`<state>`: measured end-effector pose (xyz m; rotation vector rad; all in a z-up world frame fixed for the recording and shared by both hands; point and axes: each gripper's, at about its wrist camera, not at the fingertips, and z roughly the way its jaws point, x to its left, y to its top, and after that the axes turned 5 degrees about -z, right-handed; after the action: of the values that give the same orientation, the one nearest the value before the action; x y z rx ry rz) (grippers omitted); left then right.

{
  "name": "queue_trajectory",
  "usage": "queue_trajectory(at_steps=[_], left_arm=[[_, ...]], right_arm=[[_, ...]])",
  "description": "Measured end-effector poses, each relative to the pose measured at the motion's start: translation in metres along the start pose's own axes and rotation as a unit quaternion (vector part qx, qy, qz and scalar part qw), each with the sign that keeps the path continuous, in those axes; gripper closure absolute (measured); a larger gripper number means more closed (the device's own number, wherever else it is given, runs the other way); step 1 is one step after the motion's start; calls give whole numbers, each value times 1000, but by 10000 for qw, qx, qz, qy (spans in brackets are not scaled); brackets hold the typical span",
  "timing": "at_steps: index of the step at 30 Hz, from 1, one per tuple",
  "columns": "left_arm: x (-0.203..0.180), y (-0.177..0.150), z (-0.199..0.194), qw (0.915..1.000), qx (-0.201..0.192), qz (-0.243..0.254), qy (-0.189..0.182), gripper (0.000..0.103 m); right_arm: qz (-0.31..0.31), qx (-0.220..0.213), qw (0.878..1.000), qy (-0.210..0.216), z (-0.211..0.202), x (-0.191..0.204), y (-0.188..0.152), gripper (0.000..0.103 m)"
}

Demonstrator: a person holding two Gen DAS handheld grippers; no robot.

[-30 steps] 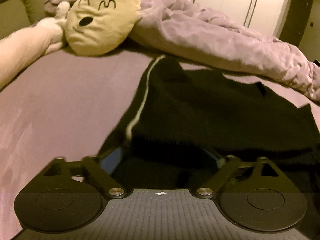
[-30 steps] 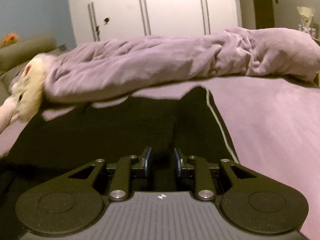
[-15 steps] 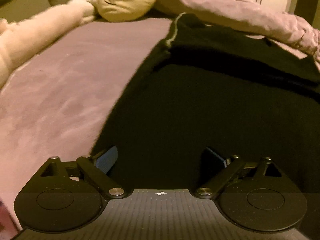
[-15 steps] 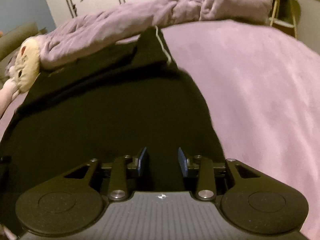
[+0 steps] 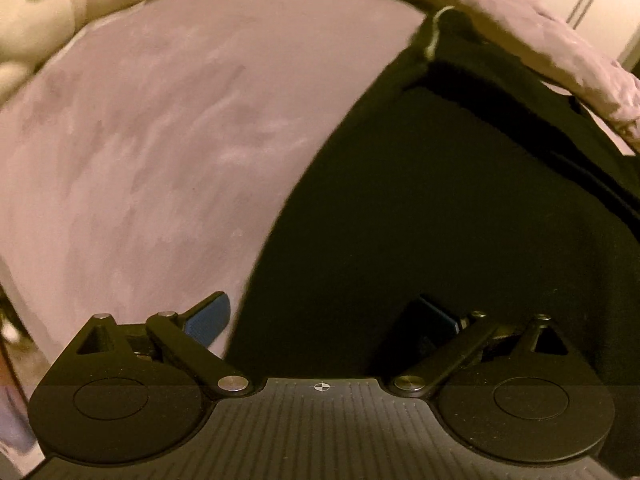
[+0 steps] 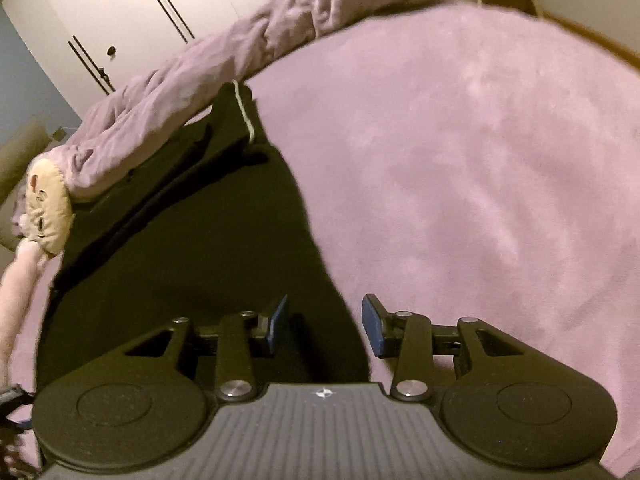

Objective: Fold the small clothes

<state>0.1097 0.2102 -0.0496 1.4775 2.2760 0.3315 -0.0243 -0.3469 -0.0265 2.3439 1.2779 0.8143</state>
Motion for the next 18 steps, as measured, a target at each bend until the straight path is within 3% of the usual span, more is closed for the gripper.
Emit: queue_trajectory(at_steps=[3,8,9,11,12,13,18], left_arm=[[5,-3,-3,9999,10,87,-77,2],[7,-6,-6,9995,77,281,-111,13],[9,-6,-7,9994,90,312,-125,14],[11,-7,-10,9989,126,427,-166,19],[13,-7,-11,9986,138,484,-177,24],[15,-7,-12,9985,132,508,-175,31],[33,-4,-15,9985,241,150,-471,63]], right_arm=[[89,149,9995,279,6,-4,-4,63],[24,212,9986,482,9,-5,-5,62],[-35,242,9984,502,10,-4,-6,64],[-215,315,9981,492,11,-1,-6,77],[-310,344,9978,480,12,0,-7,88],[-406,356,9975,460,12,2,-8,93],[-358,375,9972,543,11,1,-8,93]])
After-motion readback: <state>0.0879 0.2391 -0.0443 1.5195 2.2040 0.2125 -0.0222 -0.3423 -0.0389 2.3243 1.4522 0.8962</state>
